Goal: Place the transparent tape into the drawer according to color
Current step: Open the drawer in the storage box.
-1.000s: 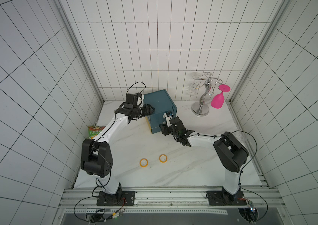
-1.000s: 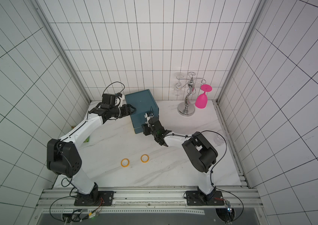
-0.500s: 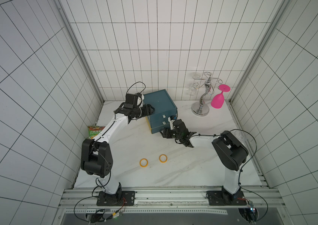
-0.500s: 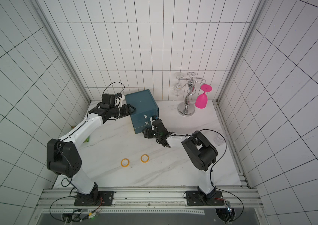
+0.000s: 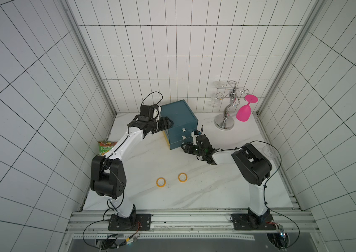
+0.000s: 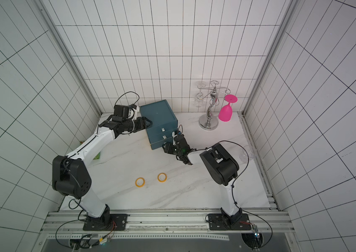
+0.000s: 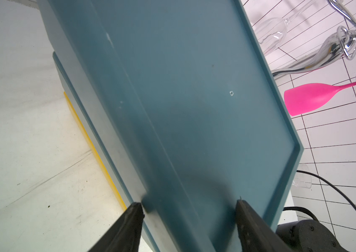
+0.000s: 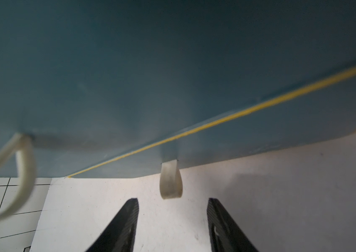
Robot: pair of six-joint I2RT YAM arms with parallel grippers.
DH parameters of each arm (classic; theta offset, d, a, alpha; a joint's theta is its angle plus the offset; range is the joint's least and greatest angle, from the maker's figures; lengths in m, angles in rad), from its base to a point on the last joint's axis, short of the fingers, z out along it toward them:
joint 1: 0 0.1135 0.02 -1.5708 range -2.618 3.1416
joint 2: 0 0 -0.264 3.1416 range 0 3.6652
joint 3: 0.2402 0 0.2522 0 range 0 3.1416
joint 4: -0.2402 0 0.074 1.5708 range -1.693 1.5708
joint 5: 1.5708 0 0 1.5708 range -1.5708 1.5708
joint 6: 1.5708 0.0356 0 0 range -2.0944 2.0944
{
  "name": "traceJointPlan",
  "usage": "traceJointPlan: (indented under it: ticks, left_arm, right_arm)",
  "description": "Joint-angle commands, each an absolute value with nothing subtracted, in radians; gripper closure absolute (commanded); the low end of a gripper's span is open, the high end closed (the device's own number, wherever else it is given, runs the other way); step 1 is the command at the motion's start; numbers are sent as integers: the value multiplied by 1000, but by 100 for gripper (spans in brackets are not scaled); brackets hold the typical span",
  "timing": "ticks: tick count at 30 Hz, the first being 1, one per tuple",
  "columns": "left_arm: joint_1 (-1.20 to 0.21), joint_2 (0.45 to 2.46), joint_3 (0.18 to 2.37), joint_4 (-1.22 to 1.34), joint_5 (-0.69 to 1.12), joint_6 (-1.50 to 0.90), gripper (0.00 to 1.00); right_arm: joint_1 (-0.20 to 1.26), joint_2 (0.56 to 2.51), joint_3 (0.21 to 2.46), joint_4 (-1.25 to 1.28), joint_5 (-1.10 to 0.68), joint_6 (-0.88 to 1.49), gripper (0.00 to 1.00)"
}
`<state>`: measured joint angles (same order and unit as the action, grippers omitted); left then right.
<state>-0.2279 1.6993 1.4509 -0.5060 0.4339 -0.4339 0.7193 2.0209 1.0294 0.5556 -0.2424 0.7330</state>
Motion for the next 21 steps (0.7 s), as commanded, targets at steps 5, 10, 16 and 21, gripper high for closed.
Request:
traceJointPlan:
  ticks: [5,10,16,21]
  left_arm:
    - [-222,1711,1441,-540,439,-417,30]
    - [-221,1709,1436,-538,441,-417,30]
    - [-218,1704,1433,-538,445,-416,30]
    - [-215,1706,1431,-534,451,-418,30]
  right_arm:
    - [712,2031,965,720,-203,775,55]
    - [710,2059,976,756,-199,796,57]
    - [710,2081,985,794,-195,808,61]
    - [709,2093,974,831,-186,825,86]
